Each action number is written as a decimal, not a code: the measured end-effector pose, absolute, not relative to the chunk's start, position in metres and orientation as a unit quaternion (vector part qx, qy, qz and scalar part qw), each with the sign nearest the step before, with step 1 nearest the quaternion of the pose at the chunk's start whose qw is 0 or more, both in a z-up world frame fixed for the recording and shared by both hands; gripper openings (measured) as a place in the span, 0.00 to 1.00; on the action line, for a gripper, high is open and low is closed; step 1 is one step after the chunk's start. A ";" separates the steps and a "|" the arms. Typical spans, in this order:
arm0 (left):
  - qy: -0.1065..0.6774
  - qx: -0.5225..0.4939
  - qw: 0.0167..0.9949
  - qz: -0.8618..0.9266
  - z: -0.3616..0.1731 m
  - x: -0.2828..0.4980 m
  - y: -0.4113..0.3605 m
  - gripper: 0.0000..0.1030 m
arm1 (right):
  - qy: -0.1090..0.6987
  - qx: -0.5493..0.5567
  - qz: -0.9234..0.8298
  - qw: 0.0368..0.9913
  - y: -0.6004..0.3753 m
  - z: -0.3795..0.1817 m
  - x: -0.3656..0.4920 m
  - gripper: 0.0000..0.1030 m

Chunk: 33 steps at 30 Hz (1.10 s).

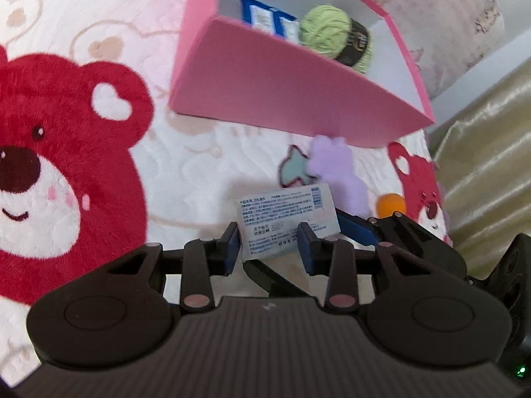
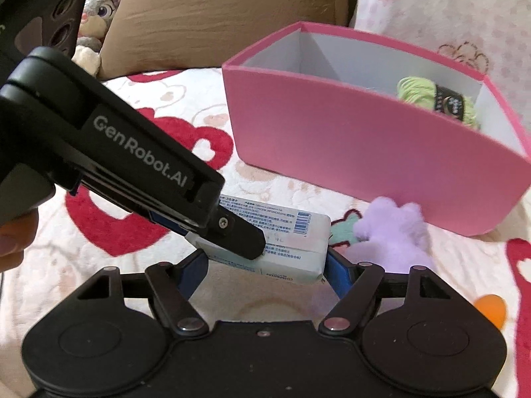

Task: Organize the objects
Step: 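Lift the white pack with the left tool and carry it into the pink box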

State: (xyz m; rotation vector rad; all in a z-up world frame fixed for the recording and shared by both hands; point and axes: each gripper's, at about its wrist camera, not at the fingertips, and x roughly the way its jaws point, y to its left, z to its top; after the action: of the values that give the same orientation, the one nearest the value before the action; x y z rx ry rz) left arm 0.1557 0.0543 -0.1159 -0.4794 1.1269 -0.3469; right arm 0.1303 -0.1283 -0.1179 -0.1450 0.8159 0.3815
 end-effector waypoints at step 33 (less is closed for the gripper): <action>0.459 -0.170 0.854 -0.176 0.059 0.161 0.023 0.35 | 0.305 -0.116 0.196 0.925 -0.162 0.035 0.121 0.77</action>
State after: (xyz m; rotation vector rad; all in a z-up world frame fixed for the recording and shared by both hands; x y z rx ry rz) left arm 0.1612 0.0225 0.0585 -0.3578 0.9649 -0.3694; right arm 0.1206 -0.1619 0.0355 -0.2382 0.6248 0.4029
